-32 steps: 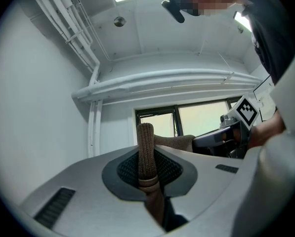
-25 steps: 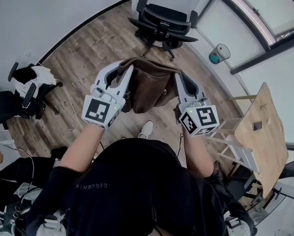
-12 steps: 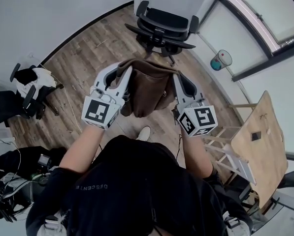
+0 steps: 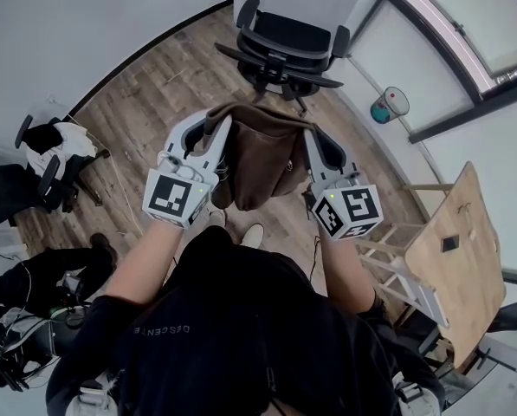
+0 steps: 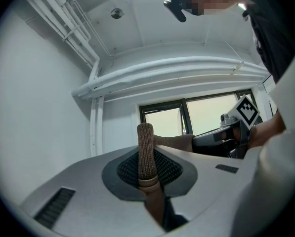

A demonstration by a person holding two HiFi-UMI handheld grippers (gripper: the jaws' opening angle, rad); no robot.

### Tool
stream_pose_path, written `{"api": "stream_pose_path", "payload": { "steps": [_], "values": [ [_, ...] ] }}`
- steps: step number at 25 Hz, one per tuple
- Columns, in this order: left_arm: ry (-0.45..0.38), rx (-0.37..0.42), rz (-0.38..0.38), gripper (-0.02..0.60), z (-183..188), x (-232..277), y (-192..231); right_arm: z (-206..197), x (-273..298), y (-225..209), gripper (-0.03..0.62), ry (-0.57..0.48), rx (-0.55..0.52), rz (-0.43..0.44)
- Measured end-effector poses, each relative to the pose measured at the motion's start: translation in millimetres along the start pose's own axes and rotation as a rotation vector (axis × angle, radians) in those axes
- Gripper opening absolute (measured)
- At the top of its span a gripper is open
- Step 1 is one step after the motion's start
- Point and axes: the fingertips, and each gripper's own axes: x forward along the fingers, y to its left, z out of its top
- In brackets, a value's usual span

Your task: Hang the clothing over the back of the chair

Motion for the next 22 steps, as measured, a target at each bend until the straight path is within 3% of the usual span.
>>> {"api": "stream_pose_path", "payload": {
  "steps": [22],
  "values": [
    [-0.07, -0.022, -0.142, 0.048, -4.4, 99.3, 107.1, 26.7, 116.6, -40.8, 0.035, -0.008, -0.039, -0.152]
  ]
}}
